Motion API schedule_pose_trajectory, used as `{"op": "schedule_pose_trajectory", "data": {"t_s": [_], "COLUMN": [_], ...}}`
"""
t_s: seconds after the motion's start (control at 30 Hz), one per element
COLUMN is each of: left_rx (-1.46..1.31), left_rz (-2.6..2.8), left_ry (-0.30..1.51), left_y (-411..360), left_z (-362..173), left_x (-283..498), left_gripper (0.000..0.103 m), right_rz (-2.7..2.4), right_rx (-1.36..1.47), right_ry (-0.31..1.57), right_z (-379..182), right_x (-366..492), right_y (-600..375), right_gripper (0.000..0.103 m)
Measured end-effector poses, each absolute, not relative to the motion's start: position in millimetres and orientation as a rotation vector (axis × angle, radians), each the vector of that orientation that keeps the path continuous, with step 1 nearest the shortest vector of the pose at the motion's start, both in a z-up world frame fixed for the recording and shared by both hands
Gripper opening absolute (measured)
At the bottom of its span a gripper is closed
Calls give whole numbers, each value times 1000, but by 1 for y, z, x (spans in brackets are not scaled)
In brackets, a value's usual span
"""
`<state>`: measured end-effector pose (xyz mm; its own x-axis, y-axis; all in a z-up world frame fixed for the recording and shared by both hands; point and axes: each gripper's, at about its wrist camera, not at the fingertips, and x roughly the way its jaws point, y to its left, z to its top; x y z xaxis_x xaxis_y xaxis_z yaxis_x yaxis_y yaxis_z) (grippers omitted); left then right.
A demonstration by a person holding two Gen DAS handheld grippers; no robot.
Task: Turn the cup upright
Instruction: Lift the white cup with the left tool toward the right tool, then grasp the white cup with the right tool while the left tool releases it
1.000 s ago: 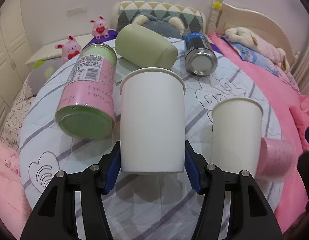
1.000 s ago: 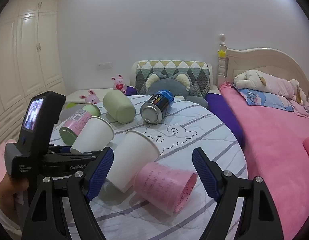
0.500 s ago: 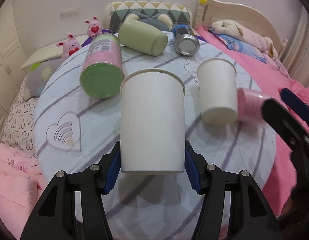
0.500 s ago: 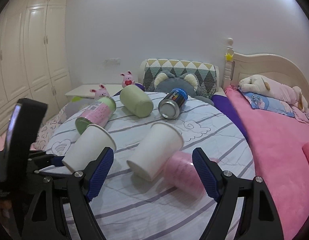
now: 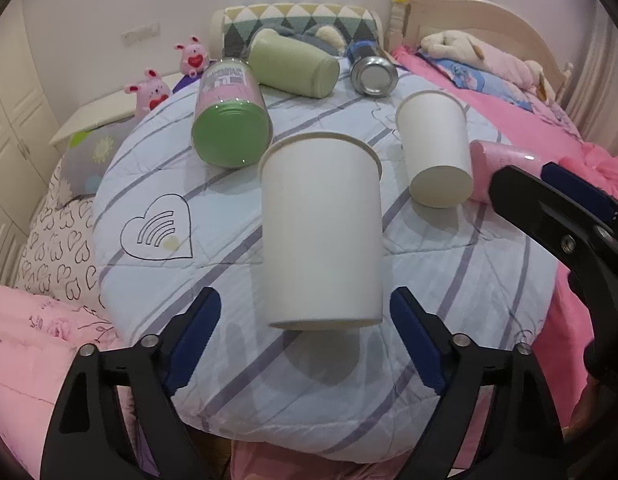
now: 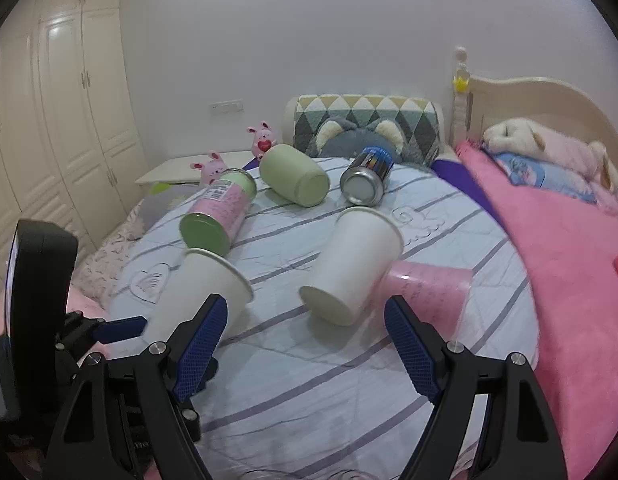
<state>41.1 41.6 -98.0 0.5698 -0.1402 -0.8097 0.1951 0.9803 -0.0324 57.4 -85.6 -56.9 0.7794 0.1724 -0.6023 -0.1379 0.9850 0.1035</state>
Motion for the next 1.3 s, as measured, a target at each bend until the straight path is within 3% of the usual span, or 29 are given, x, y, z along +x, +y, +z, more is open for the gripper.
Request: {"op": "schedule_pose_trajectory", "data": {"t_s": [0.3,1.3], "left_rx": [80,62], "left_rz": [-185,-308], "left_ry": [874,884], "left_y": [59,88], "left_z": [-82,-88], "left_x": [21,32], "left_gripper": [89,89], "right_rz": [232,404], "right_rx": [157,520], "right_ry": [714,1015], "right_z": [-57,-117], "right_x": [63,141], "right_y": [-68,-37], "right_gripper": [82,82]}}
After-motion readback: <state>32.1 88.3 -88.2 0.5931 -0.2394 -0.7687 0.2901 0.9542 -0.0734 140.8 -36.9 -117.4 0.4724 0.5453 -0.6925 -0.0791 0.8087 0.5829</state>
